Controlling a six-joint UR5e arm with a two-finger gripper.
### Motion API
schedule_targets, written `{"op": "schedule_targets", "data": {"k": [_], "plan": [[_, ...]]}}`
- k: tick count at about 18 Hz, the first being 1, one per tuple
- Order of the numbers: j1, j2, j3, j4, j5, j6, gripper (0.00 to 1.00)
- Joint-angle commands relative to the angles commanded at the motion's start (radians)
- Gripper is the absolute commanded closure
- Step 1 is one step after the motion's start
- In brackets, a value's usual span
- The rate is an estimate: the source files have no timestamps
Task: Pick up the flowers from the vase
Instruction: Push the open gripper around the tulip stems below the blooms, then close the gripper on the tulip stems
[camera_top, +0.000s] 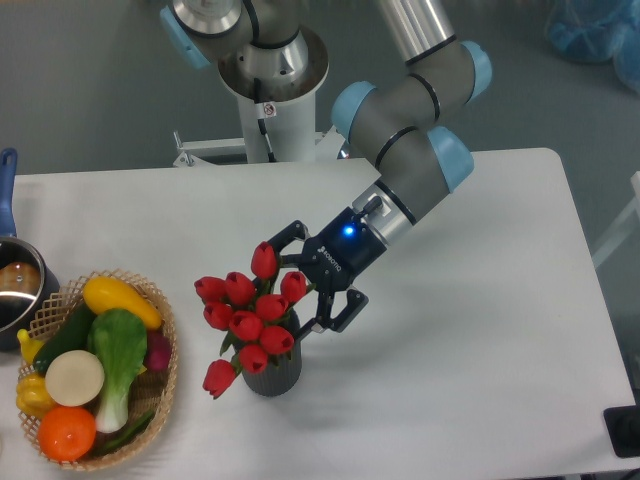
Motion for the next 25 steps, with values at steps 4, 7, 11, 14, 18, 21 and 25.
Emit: {"op": "schedule_targets", "data": {"k": [4, 7, 11, 14, 18, 21, 25], "plan": [[-0.012, -0.017, 0.014, 0.000, 0.000, 0.000, 0.00], [-0.021, -0.025, 0.020, 0.000, 0.000, 0.000, 0.00], [-0.035, -0.037, 0.038, 0.000, 0.000, -0.002, 0.00], [-0.041, -0.037, 0.041, -0.002, -0.002, -0.002, 0.15], [-0.041, -0.045, 0.041, -0.002, -0.009, -0.002, 0.35], [-0.038, -0.049, 0.038, -0.002, -0.038, -0.002, 0.50], [-0.032, -0.048, 0.037, -0.002, -0.048, -0.002, 0.61]]}}
